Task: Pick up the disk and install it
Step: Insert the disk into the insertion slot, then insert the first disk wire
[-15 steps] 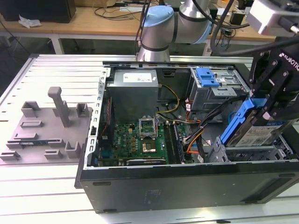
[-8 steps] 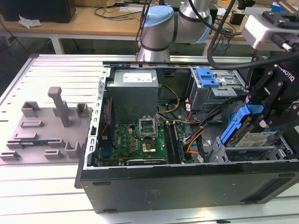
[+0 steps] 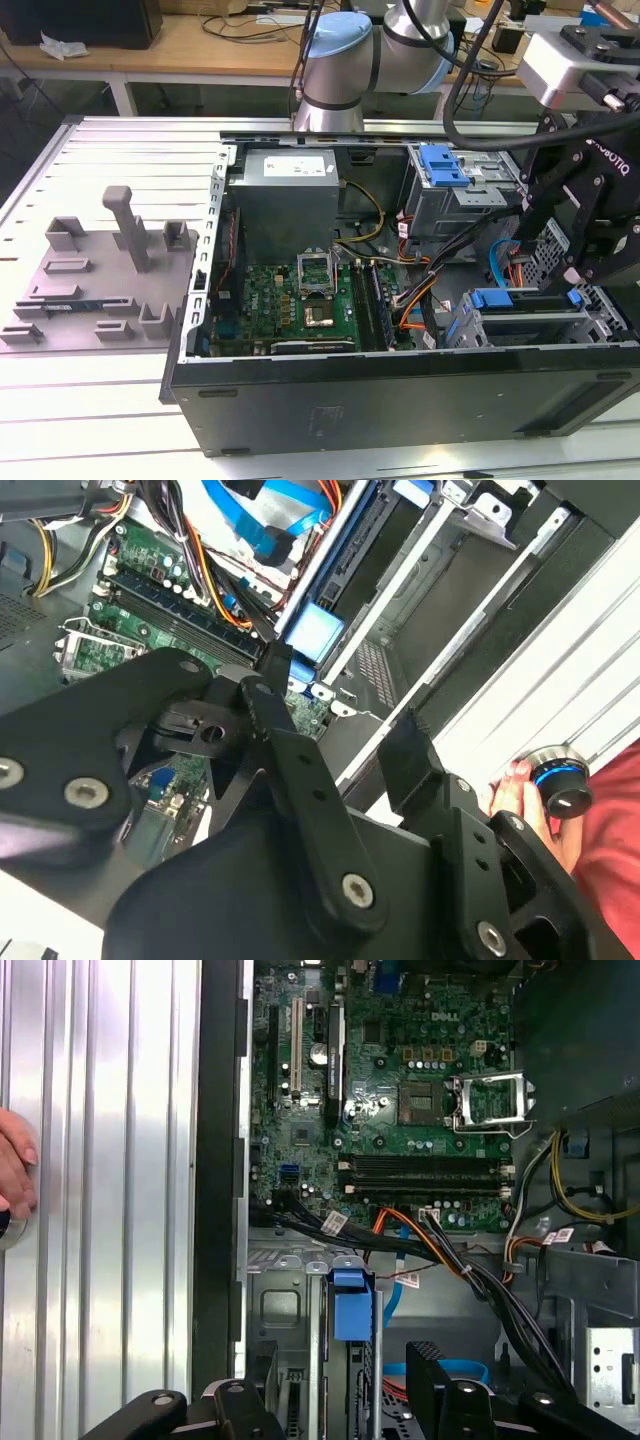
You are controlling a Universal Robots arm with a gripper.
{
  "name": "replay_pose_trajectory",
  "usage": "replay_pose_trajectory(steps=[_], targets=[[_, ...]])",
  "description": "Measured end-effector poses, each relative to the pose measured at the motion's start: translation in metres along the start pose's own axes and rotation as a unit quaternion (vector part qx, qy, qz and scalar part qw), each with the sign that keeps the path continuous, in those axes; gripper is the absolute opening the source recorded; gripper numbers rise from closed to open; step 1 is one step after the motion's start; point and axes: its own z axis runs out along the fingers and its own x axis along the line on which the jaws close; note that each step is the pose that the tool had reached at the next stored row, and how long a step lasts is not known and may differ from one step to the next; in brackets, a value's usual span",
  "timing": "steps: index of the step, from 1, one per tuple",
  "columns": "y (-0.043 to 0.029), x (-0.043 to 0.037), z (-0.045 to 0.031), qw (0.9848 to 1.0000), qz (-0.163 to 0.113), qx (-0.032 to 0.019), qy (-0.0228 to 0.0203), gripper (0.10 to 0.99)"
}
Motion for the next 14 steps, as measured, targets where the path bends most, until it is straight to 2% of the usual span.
replay_pose_trajectory(steps=[14], targets=[[0.0000,-0.0004,0.0001,1.0000,-0.009,-0.0001,0.0004,0.624]])
